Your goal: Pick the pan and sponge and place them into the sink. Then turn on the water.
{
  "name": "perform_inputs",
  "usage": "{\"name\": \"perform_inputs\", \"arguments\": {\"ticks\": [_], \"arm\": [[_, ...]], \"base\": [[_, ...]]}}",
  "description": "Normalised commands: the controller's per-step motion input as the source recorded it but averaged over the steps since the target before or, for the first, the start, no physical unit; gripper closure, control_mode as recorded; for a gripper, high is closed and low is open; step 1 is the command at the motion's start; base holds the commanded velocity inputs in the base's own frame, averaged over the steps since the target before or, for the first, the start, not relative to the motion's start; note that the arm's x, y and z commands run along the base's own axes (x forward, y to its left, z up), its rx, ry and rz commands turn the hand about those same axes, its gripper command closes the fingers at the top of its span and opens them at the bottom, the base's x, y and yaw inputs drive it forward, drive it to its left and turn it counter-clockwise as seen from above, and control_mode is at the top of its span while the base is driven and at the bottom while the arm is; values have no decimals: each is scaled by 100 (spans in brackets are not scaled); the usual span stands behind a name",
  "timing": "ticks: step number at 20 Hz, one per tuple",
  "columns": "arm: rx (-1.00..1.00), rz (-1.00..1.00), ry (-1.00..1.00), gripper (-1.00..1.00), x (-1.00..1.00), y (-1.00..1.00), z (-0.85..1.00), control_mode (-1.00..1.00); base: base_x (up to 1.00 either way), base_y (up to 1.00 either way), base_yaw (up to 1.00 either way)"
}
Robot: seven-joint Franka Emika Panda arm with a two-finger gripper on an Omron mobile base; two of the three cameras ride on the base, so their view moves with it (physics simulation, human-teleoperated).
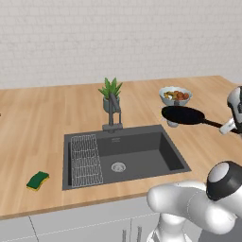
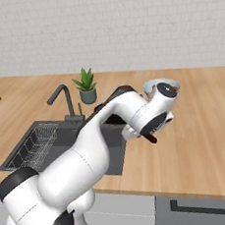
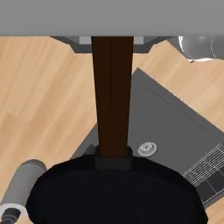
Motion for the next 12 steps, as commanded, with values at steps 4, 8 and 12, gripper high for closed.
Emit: {"name": "perform_inputs", "arguments": {"ticks": [4, 8, 12], "arm": [[0, 25, 11, 100, 30, 75, -24, -100], [0, 20, 4, 100, 18, 89, -69, -100], [0, 11, 0, 100, 14, 73, -86, -100]], "base": [[0, 0, 0], [0, 0, 0], [0, 0, 0]]}}
